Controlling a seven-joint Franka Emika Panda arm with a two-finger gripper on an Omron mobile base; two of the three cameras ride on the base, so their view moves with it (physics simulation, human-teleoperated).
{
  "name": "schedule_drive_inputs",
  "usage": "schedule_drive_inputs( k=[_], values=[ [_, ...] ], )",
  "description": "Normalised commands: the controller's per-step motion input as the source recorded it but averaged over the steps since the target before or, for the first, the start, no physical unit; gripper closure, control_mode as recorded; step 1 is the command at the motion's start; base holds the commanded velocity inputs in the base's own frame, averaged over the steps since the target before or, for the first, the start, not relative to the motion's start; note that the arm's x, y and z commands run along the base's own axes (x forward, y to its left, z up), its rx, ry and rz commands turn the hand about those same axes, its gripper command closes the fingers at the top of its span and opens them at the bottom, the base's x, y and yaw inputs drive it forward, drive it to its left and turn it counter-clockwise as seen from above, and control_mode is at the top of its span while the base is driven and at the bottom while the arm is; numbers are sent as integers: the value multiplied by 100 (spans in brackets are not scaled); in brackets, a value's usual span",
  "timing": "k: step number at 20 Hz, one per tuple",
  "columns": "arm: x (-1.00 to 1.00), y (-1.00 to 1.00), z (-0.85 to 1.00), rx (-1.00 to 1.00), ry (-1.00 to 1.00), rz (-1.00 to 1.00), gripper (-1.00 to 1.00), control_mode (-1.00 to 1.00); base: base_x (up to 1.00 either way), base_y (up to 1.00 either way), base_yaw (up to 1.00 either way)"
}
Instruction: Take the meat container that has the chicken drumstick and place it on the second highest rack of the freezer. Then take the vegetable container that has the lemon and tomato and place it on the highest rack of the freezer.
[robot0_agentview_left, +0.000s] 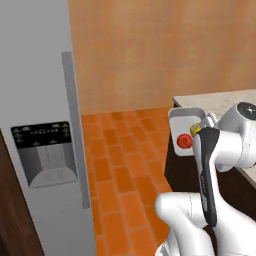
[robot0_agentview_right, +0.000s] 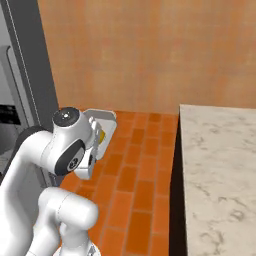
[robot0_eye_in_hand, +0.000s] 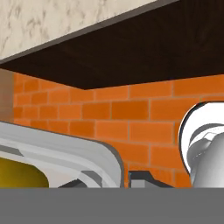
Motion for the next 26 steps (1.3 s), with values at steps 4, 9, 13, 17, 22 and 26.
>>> schedule_drive_inputs(
  k=[4,9,13,17,22,26],
  values=[
    [0,0,0,0,0,0,100,100,100,-35,2],
    [0,0,0,0,0,0,100,100,100,-54,18],
    [0,0,0,0,0,0,100,100,100,-36,30],
    [0,0,0,0,0,0,100,100,100,-34,36],
    [0,0,0,0,0,0,100,100,82,-15,53],
    [0,0,0,0,0,0,100,100,36,0,77]
  ],
)
